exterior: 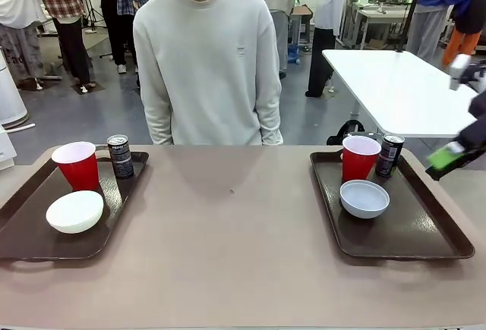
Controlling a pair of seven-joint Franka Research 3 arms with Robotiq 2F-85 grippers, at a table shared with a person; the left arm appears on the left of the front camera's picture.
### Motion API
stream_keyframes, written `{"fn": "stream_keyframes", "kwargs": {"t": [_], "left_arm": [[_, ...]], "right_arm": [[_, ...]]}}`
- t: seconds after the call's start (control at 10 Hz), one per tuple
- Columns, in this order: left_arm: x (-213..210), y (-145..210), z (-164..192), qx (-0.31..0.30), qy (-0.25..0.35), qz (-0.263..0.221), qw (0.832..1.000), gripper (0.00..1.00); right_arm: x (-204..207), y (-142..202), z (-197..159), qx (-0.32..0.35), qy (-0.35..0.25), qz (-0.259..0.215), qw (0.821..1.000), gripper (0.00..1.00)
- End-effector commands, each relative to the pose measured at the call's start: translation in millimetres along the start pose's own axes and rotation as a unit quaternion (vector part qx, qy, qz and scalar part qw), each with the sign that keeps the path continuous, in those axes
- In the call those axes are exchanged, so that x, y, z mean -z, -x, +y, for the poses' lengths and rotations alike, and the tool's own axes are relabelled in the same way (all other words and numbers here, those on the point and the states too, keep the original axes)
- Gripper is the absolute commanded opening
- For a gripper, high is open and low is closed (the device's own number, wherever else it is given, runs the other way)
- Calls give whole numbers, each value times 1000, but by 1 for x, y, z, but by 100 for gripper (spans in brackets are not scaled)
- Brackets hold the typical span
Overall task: Prepare tableware on both trays.
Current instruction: Pick up a Picnic Bowl from the table and place it on a Handle tray.
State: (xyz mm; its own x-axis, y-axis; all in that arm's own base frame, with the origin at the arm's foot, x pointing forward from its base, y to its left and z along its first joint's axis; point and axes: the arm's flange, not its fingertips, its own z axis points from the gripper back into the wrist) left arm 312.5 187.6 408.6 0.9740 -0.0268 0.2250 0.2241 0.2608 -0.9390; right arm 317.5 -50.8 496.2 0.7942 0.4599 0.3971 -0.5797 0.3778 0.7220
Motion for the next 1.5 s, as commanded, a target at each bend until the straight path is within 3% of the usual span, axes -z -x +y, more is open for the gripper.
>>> {"fn": "stream_keyframes", "kwargs": {"t": [0.0,0.1,0.5,0.6,1.4], "left_arm": [[-2,2,0,12,4,2,1000,100],[-2,2,0,12,4,2,1000,100],[-2,2,0,12,4,2,1000,100],[-2,2,0,12,4,2,1000,100],[-2,2,0,12,4,2,1000,100]], "right_arm": [[-15,7,-41,26,-295,-36,954,97],[-13,15,-54,80,-303,-77,947,97],[-1,23,-58,192,-286,-94,934,97],[7,35,-74,106,-314,-84,940,97],[7,35,-74,106,-314,-84,940,97]]}}
